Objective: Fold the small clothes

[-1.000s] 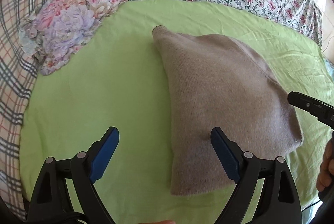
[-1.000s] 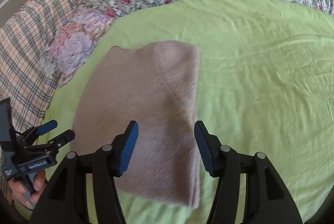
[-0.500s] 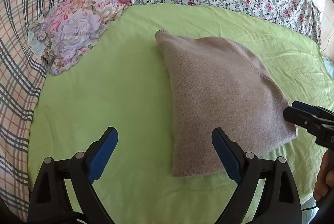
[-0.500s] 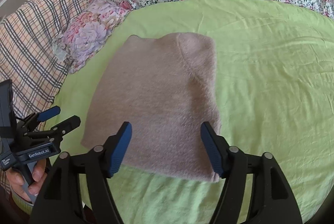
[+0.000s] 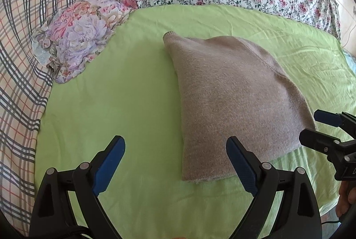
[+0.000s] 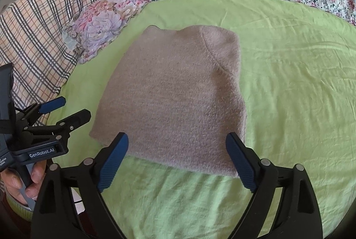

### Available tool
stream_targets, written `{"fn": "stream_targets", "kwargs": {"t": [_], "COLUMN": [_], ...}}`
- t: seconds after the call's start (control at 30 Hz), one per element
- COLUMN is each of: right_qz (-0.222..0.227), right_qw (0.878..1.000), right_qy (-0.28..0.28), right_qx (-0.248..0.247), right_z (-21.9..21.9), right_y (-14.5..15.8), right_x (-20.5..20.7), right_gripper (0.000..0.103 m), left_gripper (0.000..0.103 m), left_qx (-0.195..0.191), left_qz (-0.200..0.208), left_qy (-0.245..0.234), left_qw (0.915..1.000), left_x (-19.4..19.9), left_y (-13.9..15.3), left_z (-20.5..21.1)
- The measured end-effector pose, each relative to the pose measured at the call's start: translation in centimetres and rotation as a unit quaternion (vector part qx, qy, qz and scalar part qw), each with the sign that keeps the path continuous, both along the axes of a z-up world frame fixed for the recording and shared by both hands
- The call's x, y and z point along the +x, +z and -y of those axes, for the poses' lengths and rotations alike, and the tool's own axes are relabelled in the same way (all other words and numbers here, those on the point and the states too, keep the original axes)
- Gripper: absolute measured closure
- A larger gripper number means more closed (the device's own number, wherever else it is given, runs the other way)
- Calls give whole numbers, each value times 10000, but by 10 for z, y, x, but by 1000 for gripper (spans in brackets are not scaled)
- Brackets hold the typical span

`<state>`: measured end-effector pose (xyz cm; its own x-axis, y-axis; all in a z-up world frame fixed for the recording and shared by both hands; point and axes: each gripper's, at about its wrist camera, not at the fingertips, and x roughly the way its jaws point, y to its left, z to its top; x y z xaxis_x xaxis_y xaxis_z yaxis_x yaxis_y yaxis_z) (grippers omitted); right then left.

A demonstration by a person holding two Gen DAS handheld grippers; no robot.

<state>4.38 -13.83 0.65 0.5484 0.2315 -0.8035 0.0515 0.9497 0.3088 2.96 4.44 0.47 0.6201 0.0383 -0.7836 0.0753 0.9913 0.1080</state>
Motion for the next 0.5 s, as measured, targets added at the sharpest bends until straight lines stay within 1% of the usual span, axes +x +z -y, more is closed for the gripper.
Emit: {"fn": "stream_targets", "kwargs": {"t": [0.3,0.5], "right_qz": [71,71], "right_qw": [9998,9994], "right_qy": [175,246], "right_qx": [-109,-213], "right_z": [-7,-10], "right_y": [2,2], "right_x": [-9,-12], "right_gripper": [7,6], "left_gripper": [10,10], "left_qx": [105,141], "left_qz": [113,115], "left_qy": [-57,-73], "left_qw": [9999,9998], "left_x": [-7,-10], "left_y": [3,3], "left_z": [2,2]}}
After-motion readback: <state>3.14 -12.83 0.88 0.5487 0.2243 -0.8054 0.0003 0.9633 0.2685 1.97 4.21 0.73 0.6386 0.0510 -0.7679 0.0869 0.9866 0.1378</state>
